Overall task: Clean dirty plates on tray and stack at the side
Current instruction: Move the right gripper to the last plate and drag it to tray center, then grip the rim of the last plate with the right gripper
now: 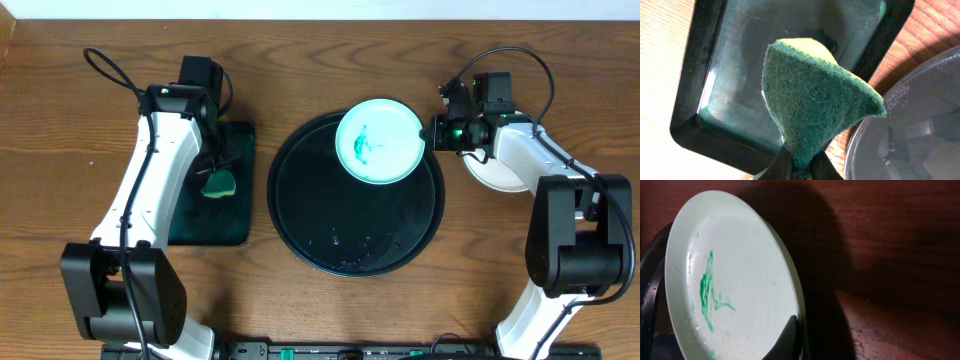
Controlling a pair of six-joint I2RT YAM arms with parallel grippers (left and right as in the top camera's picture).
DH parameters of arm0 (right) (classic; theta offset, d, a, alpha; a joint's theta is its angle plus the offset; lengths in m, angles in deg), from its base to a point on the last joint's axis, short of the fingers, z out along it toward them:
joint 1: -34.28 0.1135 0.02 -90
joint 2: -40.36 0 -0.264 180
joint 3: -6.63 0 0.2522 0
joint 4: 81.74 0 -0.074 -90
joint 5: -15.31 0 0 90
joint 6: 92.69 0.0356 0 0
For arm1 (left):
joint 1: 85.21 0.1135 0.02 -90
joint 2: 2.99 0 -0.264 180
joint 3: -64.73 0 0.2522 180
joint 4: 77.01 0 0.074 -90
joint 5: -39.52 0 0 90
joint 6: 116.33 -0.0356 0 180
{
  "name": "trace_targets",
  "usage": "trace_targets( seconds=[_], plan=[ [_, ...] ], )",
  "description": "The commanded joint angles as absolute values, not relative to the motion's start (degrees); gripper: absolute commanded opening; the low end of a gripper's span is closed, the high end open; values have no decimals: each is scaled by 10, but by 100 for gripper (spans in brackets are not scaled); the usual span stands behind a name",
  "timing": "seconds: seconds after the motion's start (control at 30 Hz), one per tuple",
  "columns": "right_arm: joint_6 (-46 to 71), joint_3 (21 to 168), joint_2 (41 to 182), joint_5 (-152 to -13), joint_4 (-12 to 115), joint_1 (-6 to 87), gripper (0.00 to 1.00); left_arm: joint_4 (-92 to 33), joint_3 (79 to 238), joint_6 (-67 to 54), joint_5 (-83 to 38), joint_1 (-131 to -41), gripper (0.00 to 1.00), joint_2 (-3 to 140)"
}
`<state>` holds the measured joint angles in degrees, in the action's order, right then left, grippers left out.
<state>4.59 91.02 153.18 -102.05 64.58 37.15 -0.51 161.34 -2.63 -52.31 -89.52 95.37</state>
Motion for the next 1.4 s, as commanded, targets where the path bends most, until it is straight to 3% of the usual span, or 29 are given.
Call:
trace_targets(
  seconds=[0.0, 0.23, 0.6, 0.73, 0.83, 0.9, 1.0, 1.13, 1.37],
  plan=[
    [56, 908, 1535, -1042, 638, 374, 1, -3, 1611, -36, -526, -893, 7, 957],
    [47, 908, 1476, -1030, 603, 398, 1, -3, 1611, -36, -526, -893, 7, 957],
    [96, 905, 1408, -918, 397, 475, 1, -3, 1611, -36, -526, -893, 7, 957],
    [115, 882, 1411, -910, 377, 498, 1, -2, 1611, -36, -526, -893, 8, 957],
    [136, 869, 1411, -893, 387, 506, 47, -1, 1611, -36, -526, -893, 7, 957],
    [150, 869, 1411, -870, 393, 506, 60, -1, 1611, -36, -526, -893, 8, 957],
    [168, 869, 1412, -832, 403, 500, 62, -1, 1611, -36, -526, -893, 7, 957],
    [168, 869, 1429, -827, 430, 494, 52, 0, 1611, -36, -526, -893, 8, 957],
    [172, 869, 1502, -848, 497, 501, 48, 0, 1611, -36, -526, -893, 7, 957]
  ],
)
